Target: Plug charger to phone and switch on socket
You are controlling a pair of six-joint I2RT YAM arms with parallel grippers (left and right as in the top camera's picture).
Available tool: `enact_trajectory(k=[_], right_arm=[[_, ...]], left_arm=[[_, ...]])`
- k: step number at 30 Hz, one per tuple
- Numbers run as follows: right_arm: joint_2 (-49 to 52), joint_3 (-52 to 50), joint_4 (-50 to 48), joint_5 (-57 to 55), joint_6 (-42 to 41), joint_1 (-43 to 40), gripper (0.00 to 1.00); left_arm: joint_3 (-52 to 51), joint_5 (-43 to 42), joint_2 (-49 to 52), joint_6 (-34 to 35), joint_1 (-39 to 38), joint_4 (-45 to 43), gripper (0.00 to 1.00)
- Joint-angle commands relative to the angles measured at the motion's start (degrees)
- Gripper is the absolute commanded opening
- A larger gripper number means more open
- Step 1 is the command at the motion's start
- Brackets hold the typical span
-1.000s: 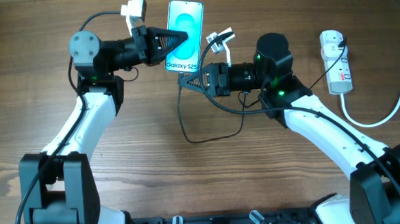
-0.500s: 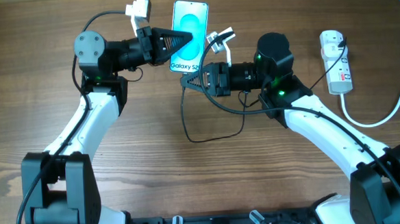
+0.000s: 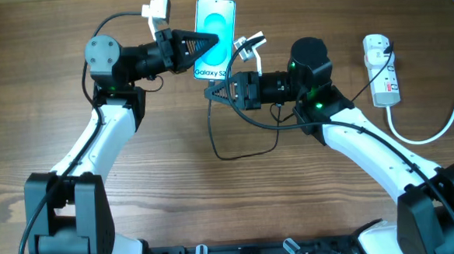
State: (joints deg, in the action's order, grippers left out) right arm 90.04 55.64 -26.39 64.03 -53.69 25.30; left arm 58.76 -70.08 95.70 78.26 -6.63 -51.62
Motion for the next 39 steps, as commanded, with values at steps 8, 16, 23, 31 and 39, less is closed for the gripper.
enact_trajectory(k=[8,16,23,31,39], right_arm=[[0.5,0.85,0.0,-0.63,-0.59,0.57,0.04],[0.5,0.85,-0.61,-1.09,-1.95,0.57,0.04],[0.5,0.85,-1.29,-1.25,-2.49,0.57,0.04],[0.5,0.85,-1.51,-4.37,-3.5,0.57,0.04],[0.5,0.85,-4.33,-7.54,-4.87,0.55,0.04]], left_arm=[[0.31,1.33,-1.2,-0.09,-0.35,-0.59,0.04],[0.33,-0.68,-1.2,-0.09,-0.35,-0.61,0.04],[0.33,-6.03,-1.2,-4.83,-0.35,-0.63,0.04],[0.33,-9.86,-1.2,-6.05,-0.35,-0.63,0.04],[0.33,-10.47,-1.2,-5.81,-0.35,-0.61,0.04]])
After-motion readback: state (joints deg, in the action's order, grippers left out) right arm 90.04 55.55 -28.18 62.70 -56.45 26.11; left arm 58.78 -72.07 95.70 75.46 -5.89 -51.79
